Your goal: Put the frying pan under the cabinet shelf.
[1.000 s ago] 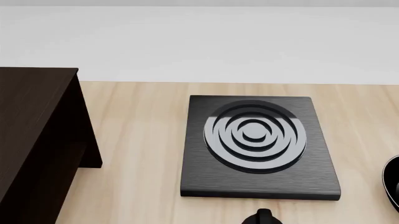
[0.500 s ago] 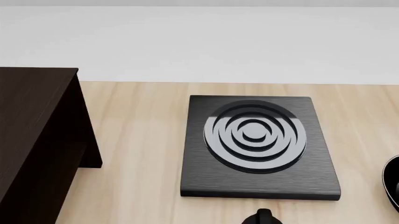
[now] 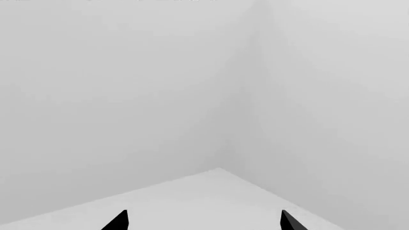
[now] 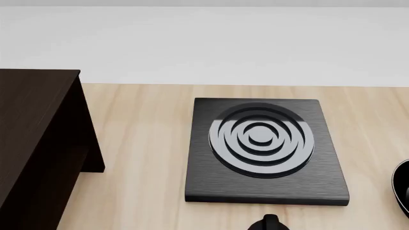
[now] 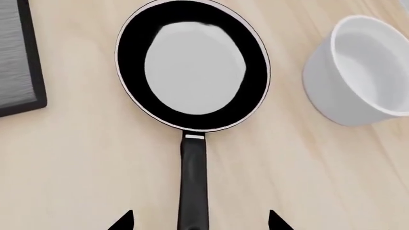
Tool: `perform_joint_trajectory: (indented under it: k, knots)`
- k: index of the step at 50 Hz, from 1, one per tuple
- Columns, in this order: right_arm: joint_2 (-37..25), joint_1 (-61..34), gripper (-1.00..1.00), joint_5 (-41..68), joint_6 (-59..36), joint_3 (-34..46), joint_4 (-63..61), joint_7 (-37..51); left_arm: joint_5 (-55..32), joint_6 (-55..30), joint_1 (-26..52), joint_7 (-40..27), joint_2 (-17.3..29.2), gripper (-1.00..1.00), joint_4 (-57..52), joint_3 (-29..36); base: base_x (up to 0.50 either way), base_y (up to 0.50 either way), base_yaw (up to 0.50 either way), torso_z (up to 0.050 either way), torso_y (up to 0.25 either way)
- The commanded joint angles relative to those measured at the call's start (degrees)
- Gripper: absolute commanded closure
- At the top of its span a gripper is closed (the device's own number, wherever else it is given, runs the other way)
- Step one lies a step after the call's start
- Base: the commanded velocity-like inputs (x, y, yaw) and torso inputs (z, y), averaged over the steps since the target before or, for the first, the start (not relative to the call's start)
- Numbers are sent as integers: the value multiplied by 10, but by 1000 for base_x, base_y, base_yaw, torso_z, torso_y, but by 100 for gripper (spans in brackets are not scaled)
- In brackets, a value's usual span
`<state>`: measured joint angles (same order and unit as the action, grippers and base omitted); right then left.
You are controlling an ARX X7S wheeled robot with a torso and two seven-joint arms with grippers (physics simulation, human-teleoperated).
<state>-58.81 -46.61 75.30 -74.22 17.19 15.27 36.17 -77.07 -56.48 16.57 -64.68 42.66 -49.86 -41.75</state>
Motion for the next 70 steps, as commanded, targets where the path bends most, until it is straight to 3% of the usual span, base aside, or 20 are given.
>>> perform_joint_trajectory:
  k: [1, 45, 70]
  knots:
    - [16, -7, -100, -47, 36, 29, 36, -41, -1, -1, 5, -6, 6, -100, -1, 8, 0, 0, 0, 0, 0]
    - [70, 58, -100, -113, 151, 65, 139, -112, 8, 11, 35, -16, 2, -100, 9, 54, 0, 0, 0, 0, 0]
    - [74, 73, -100, -126, 182, 66, 167, -123, 30, 16, 6, 3, -2, -100, 9, 42, 0, 0, 0, 0, 0]
